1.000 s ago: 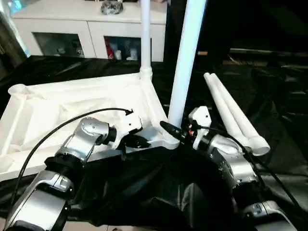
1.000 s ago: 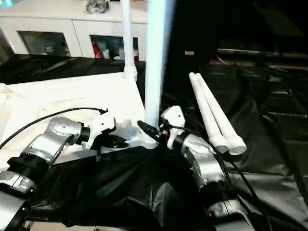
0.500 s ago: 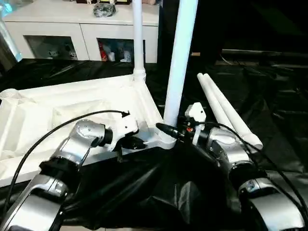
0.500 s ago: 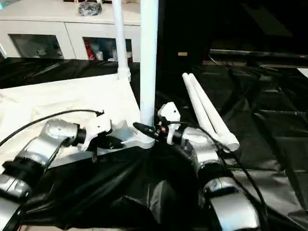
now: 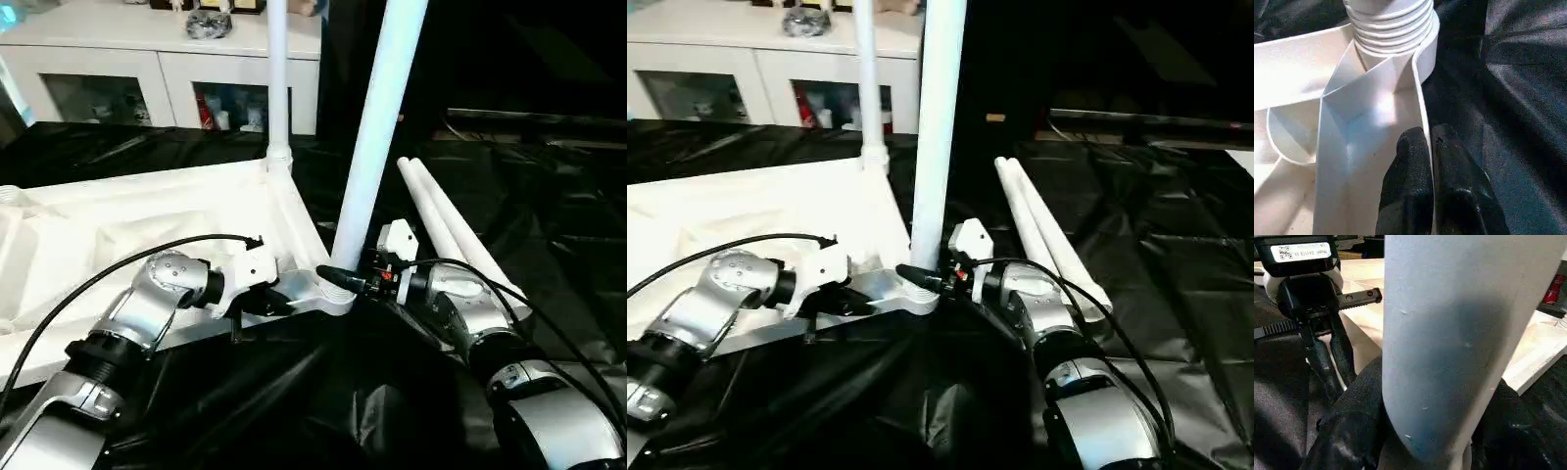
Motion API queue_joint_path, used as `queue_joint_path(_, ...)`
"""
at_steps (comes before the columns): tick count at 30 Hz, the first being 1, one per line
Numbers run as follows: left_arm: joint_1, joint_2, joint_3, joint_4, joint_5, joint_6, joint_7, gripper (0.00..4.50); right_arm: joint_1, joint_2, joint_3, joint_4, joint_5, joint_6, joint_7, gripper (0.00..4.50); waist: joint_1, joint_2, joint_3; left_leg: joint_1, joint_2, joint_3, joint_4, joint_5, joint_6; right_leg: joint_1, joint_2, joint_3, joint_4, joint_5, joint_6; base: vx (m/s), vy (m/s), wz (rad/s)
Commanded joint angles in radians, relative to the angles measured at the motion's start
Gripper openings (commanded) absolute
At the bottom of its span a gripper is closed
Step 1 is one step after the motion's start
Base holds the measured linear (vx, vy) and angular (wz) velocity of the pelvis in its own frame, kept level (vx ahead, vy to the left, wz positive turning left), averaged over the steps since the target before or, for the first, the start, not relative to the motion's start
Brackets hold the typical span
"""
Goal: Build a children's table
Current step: Insert table leg to table base
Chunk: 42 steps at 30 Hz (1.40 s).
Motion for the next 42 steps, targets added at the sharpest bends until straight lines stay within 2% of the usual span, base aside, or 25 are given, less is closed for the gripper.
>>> queue_joint_path(1, -0.010, -0.007, -0.039, -0.156, -0.073, -0.039, -0.175, 0.00, 0.089, -0.086, 0.031, 0.262, -0.182, 0.091, -0.168, 1.90, 0.004, 0.028, -0.027, 0.000, 0.084, -0.036, -0.105, -0.396, -0.005, 0.023, -0.085, 0.057, -0.076, -0.297, -0.279, 0.000, 0.000, 0.00)
queue_joint_path(6, -0.011, -0.020, -0.027, -0.136, -0.053, -0.035, -0.120, 0.00, 0.097, -0.082, -0.003, 0.263, -0.146, 0.110, -0.204, 1.90, 0.005, 0.029, -0.022, 0.003, 0.084, -0.038, -0.107, -0.450, -0.017, 0.017, -0.085, 0.057, -0.082, -0.360, -0.263, 0.000, 0.000, 0.00)
queue_joint_path(7, 0.004, -0.020, -0.022, -0.158, -0.064, -0.015, -0.109, 0.00, 0.106, -0.075, -0.043, 0.264, -0.099, 0.121, -0.220, 1.90, 0.005, 0.029, -0.021, 0.006, 0.084, -0.039, -0.107, -0.474, -0.022, 0.013, -0.087, 0.059, -0.085, -0.394, -0.253, 0.000, 0.000, 0.00)
queue_joint_path(9, 0.019, -0.019, -0.021, -0.183, -0.075, 0.003, -0.104, 0.00, 0.098, -0.065, -0.061, 0.240, -0.063, 0.121, -0.205, 1.90, 0.004, 0.029, -0.021, 0.003, 0.086, -0.044, -0.111, -0.485, -0.028, 0.015, -0.089, 0.059, -0.085, -0.406, -0.246, 0.000, 0.000, 0.00)
queue_joint_path(10, 0.025, -0.018, -0.022, -0.197, -0.078, 0.014, -0.100, 0.00, 0.124, -0.051, -0.051, 0.004, -0.016, 0.226, -0.169, 1.90, 0.005, 0.032, -0.022, 0.003, 0.085, -0.044, -0.111, -0.479, -0.028, 0.014, -0.086, 0.058, -0.086, -0.396, -0.242, 0.000, 0.000, 0.00)
queue_joint_path(11, 0.033, -0.016, -0.023, -0.213, -0.082, 0.025, -0.097, 0.00, 0.179, -0.039, -0.029, -0.357, 0.045, 0.394, -0.150, 1.90, 0.011, 0.030, -0.019, 0.005, 0.086, -0.043, -0.117, -0.465, -0.025, 0.018, -0.079, 0.058, -0.089, -0.369, -0.230, 0.000, 0.000, 0.00)
queue_joint_path(12, 0.036, -0.016, -0.023, -0.218, -0.083, 0.027, -0.097, 0.00, 0.197, -0.036, -0.022, -0.458, 0.061, 0.442, -0.149, 1.90, 0.020, 0.029, -0.015, 0.006, 0.087, -0.043, -0.122, -0.422, -0.020, 0.028, -0.071, 0.061, -0.090, -0.314, -0.213, 0.000, 0.000, 0.00)
queue_joint_path(13, 0.039, -0.015, -0.022, -0.222, -0.083, 0.030, -0.096, 0.00, 0.215, -0.035, -0.014, -0.549, 0.073, 0.487, -0.153, 1.90, 0.027, 0.033, -0.034, 0.008, 0.088, -0.038, -0.114, -0.279, -0.001, 0.031, -0.070, 0.056, -0.063, -0.092, -0.241, 0.000, 0.000, 0.00)
queue_joint_path(14, 0.041, -0.016, -0.022, -0.226, -0.083, 0.033, -0.096, 0.00, 0.227, -0.037, -0.004, -0.597, 0.075, 0.505, -0.154, 1.90, 0.022, 0.025, -0.038, 0.003, 0.086, -0.032, -0.108, -0.249, 0.012, 0.033, -0.071, 0.055, -0.057, -0.048, -0.259, 0.000, 0.000, 0.00)
queue_joint_path(15, 0.044, -0.015, -0.022, -0.229, -0.083, 0.034, -0.096, 0.00, 0.234, -0.038, 0.007, -0.627, 0.072, 0.514, -0.154, 1.89, 0.030, 0.024, -0.038, -0.003, 0.080, -0.027, -0.100, -0.195, 0.035, 0.038, -0.077, 0.055, -0.055, -0.010, -0.283, 0.000, 0.000, 0.00)
queue_joint_path(16, 0.045, -0.015, -0.022, -0.230, -0.082, 0.035, -0.096, 0.00, 0.238, -0.038, 0.015, -0.648, 0.068, 0.523, -0.154, 1.89, 0.034, 0.028, -0.038, -0.008, 0.075, -0.022, -0.091, -0.148, 0.056, 0.039, -0.085, 0.059, -0.052, 0.002, -0.299, 0.000, 0.000, 0.00)
queue_joint_path(17, 0.046, -0.015, -0.023, -0.230, -0.081, 0.034, -0.095, 0.00, 0.240, -0.037, 0.022, -0.661, 0.065, 0.531, -0.153, 1.89, 0.040, 0.033, -0.039, -0.008, 0.074, -0.020, -0.087, -0.126, 0.064, 0.038, -0.087, 0.059, -0.053, 0.007, -0.302, 0.000, 0.000, 0.00)
queue_joint_path(19, 0.048, -0.016, -0.025, -0.234, -0.080, 0.036, -0.095, 0.00, 0.238, -0.032, 0.029, -0.672, 0.042, 0.533, -0.152, 1.89, 0.049, 0.037, -0.041, -0.010, 0.077, -0.016, -0.081, -0.054, 0.081, 0.035, -0.083, 0.055, -0.045, 0.061, -0.311, 0.000, 0.000, 0.00)
queue_joint_path(21, 0.049, -0.016, -0.026, -0.244, -0.080, 0.046, -0.094, 0.00, 0.243, -0.031, 0.036, -0.698, 0.033, 0.549, -0.145, 1.89, 0.056, 0.039, -0.037, -0.009, 0.078, -0.015, -0.080, -0.057, 0.080, 0.034, -0.081, 0.054, -0.044, 0.059, -0.310, 0.000, 0.000, 0.00)
queue_joint_path(23, 0.049, -0.013, -0.026, -0.251, -0.082, 0.049, -0.091, 0.00, 0.268, -0.047, 0.051, -0.780, 0.032, 0.620, -0.167, 1.89, 0.061, 0.038, -0.035, -0.005, 0.080, -0.017, -0.083, -0.056, 0.070, 0.035, -0.076, 0.052, -0.044, 0.049, -0.300, 0.000, 0.000, 0.00)
queue_joint_path(26, 0.047, -0.009, -0.025, -0.253, -0.079, 0.047, -0.088, 0.00, 0.288, -0.074, 0.079, -0.838, 0.017, 0.670, -0.179, 1.89, 0.065, 0.038, -0.037, -0.002, 0.079, -0.016, -0.081, -0.044, 0.062, 0.035, -0.076, 0.052, -0.041, 0.060, -0.288, 0.000, 0.000, 0.00)
queue_joint_path(29, 0.046, -0.008, -0.023, -0.248, -0.068, 0.041, -0.083, 0.00, 0.302, -0.083, 0.086, -0.833, 0.006, 0.658, -0.169, 1.89, 0.067, 0.033, -0.035, -0.003, 0.078, -0.014, -0.082, -0.086, 0.043, 0.035, -0.080, 0.054, -0.045, 0.005, -0.283, 0.000, 0.000, 0.00)
queue_joint_path(32, 0.046, -0.007, -0.024, -0.244, -0.060, 0.036, -0.078, 0.00, 0.315, -0.082, 0.079, -0.815, 0.000, 0.640, -0.169, 1.89, 0.067, 0.031, -0.036, -0.003, 0.077, -0.014, -0.080, -0.080, 0.040, 0.037, -0.080, 0.054, -0.044, 0.006, -0.280, 0.000, 0.000, 0.00)
queue_joint_path(35, 0.045, -0.005, -0.021, -0.238, -0.054, 0.031, -0.068, 0.00, 0.342, -0.079, 0.059, -0.825, 0.011, 0.640, -0.196, 1.89, 0.068, 0.035, -0.040, -0.005, 0.075, -0.016, -0.076, -0.042, 0.051, 0.039, -0.080, 0.054, -0.038, 0.052, -0.282, 0.000, 0.000, 0.00)
queue_joint_path(38, 0.044, -0.004, -0.017, -0.233, -0.052, 0.025, -0.063, 0.00, 0.354, -0.075, 0.045, -0.836, 0.028, 0.638, -0.210, 1.89, 0.070, 0.032, -0.041, -0.004, 0.075, -0.016, -0.074, -0.030, 0.061, 0.041, -0.078, 0.052, -0.036, 0.070, -0.286, 0.000, 0.000, 0.00)
queue_joint_path(39, 0.044, -0.004, -0.016, -0.231, -0.051, 0.024, -0.062, 0.00, 0.357, -0.075, 0.041, -0.838, 0.032, 0.635, -0.213, 1.89, 0.071, 0.038, -0.040, -0.003, 0.076, -0.016, -0.074, -0.044, 0.058, 0.038, -0.079, 0.052, -0.038, 0.055, -0.285, 0.000, 0.000, 0.00)
queue_joint_path(42, 0.042, -0.004, -0.011, -0.213, -0.037, 0.010, -0.038, 0.00, 0.388, -0.064, -0.002, -0.850, 0.070, 0.609, -0.218, 1.89, 0.074, 0.038, -0.042, -0.003, 0.076, -0.016, -0.073, -0.053, 0.053, 0.040, -0.079, 0.052, -0.037, 0.058, -0.286, 0.000, 0.000, 0.00)
